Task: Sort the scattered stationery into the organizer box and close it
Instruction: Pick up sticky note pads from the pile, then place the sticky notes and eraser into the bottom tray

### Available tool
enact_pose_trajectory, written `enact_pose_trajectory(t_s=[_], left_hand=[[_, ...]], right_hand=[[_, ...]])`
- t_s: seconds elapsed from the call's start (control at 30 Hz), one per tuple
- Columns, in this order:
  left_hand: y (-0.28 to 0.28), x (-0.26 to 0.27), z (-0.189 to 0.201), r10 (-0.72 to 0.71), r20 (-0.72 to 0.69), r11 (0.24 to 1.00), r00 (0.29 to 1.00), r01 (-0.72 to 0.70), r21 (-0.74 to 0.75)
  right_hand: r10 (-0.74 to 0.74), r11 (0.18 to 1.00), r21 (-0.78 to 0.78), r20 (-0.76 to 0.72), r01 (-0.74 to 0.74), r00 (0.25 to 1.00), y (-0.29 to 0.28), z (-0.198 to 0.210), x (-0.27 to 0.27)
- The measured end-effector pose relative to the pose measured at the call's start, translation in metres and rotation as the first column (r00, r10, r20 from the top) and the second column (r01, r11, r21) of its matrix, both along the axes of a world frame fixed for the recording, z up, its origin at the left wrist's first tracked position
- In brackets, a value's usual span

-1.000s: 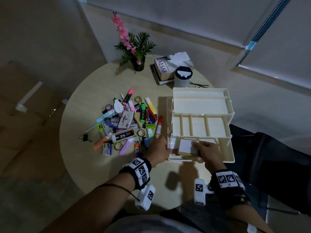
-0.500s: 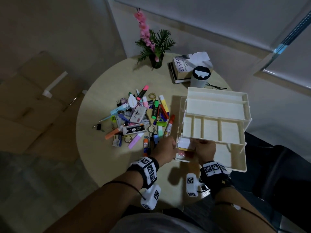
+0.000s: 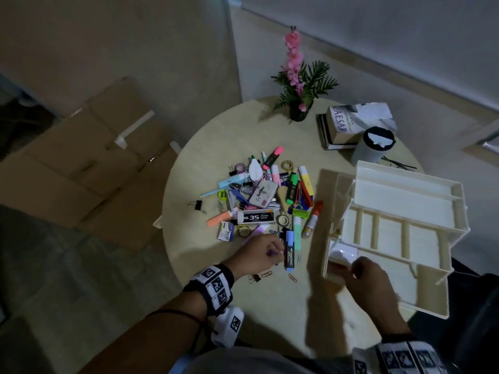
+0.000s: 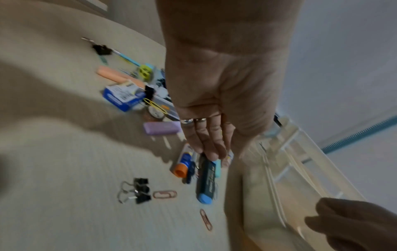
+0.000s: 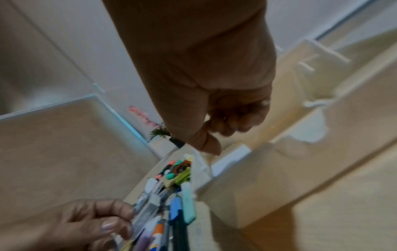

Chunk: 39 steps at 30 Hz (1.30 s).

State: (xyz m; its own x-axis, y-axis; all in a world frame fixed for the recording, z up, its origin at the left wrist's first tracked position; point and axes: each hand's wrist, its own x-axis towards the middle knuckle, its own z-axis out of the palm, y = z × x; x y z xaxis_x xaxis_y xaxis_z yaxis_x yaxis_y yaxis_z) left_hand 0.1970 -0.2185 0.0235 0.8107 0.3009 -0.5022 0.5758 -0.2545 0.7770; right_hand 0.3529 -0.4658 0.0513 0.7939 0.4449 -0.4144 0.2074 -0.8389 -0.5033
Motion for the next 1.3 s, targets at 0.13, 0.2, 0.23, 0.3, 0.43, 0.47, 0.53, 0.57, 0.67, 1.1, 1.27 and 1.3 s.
enact_pose_trajectory(t_s=[0.13, 0.2, 0.23, 0.3, 0.43, 0.47, 0.53, 0.57, 0.67, 1.1, 1.27, 1.3], left_hand=[[0.037, -0.024, -0.003, 0.103, 0.058, 0.994, 0.993, -0.104, 0.018], [0.057, -0.033, -0.003, 0.154, 0.087, 0.988, 0.984, -0.156, 0.016], [0.067, -0.038, -0.004, 0.174, 0.111, 0.984, 0.978, -0.178, 0.027], [0.086, -0.046, -0.004, 0.207, 0.137, 0.973, 0.969, -0.218, 0.070], [0.117, -0.063, -0.011, 0.277, 0.147, 0.951, 0.950, -0.293, 0.098], [0.122, -0.068, -0.013, 0.275, 0.137, 0.952, 0.951, -0.290, 0.101], [0.131, -0.077, -0.016, 0.260, 0.129, 0.955, 0.957, -0.275, 0.111], [0.135, -0.081, -0.017, 0.251, 0.122, 0.957, 0.960, -0.265, 0.116], [0.147, -0.091, -0.026, 0.240, 0.108, 0.961, 0.965, -0.252, 0.114], [0.169, -0.070, -0.030, 0.136, 0.076, 0.985, 0.988, -0.143, 0.100], [0.162, -0.038, -0.020, 0.147, 0.143, 0.987, 0.979, -0.154, 0.037], [0.160, -0.030, -0.016, 0.188, 0.160, 0.980, 0.969, -0.195, 0.029]], right_hand=[[0.204, 0.978, 0.054, -0.016, -0.203, 0.979, 0.061, 0.030, -0.013], [0.252, 0.963, 0.093, 0.020, -0.253, 0.968, 0.100, 0.032, -0.007], [0.275, 0.953, 0.119, 0.051, -0.280, 0.960, 0.121, 0.034, -0.004], [0.316, 0.933, 0.141, 0.126, -0.332, 0.940, 0.161, 0.032, 0.003], [0.330, 0.931, 0.106, 0.157, -0.348, 0.931, 0.230, 0.000, 0.017], [0.329, 0.935, 0.084, 0.161, -0.345, 0.931, 0.242, -0.007, 0.018], [0.344, 0.935, 0.028, 0.167, -0.353, 0.924, 0.262, -0.021, 0.016], [0.352, 0.934, 0.011, 0.164, -0.358, 0.922, 0.269, -0.027, 0.013], [0.350, 0.937, -0.060, 0.148, -0.345, 0.925, 0.285, -0.048, 0.004], [0.271, 0.962, -0.039, 0.262, -0.270, 0.926, 0.287, -0.058, -0.008], [0.288, 0.923, 0.148, 0.347, -0.355, 0.893, 0.279, -0.050, -0.017], [0.294, 0.901, 0.202, 0.366, -0.384, 0.883, 0.276, -0.043, -0.021]])
